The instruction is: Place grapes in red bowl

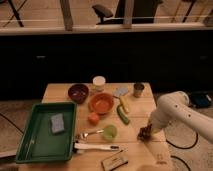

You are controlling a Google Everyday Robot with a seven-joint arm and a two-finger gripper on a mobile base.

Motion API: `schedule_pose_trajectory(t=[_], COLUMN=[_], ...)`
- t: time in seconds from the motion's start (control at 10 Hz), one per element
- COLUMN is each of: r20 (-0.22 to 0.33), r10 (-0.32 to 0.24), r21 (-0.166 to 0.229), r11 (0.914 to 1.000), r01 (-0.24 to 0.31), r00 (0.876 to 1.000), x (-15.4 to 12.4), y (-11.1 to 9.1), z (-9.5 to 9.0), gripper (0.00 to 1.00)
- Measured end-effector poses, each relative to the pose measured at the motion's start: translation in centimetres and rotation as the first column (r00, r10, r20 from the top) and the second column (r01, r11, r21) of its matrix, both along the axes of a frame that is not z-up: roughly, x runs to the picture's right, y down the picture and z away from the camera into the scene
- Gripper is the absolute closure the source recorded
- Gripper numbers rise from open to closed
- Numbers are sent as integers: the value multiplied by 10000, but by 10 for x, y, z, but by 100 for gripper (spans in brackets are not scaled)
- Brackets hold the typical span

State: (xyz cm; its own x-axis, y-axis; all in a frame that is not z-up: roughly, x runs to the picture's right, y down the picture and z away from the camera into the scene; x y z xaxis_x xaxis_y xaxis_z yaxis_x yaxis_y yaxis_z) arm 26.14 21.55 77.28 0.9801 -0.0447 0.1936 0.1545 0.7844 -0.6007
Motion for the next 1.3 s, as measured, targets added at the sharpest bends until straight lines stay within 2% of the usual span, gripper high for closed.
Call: schedule_pose_trajectory(t=[0.2,0.4,0.5,1.1,1.3], r20=[-11,-39,-15,116,155], r10=[-53,-80,-98,-305,-335], r21=[245,377,576,1256,1398], r11=[9997,9993,9983,9917,9897], r01=[54,81,98,288,310], r00=[10000,10000,10000,9995,9993], x=[-3,-3,-7,-27,-30], y=[-19,-30,-40,-80,-87], z=[-11,-18,-23,-36,-39], gripper=[100,100,100,100,100])
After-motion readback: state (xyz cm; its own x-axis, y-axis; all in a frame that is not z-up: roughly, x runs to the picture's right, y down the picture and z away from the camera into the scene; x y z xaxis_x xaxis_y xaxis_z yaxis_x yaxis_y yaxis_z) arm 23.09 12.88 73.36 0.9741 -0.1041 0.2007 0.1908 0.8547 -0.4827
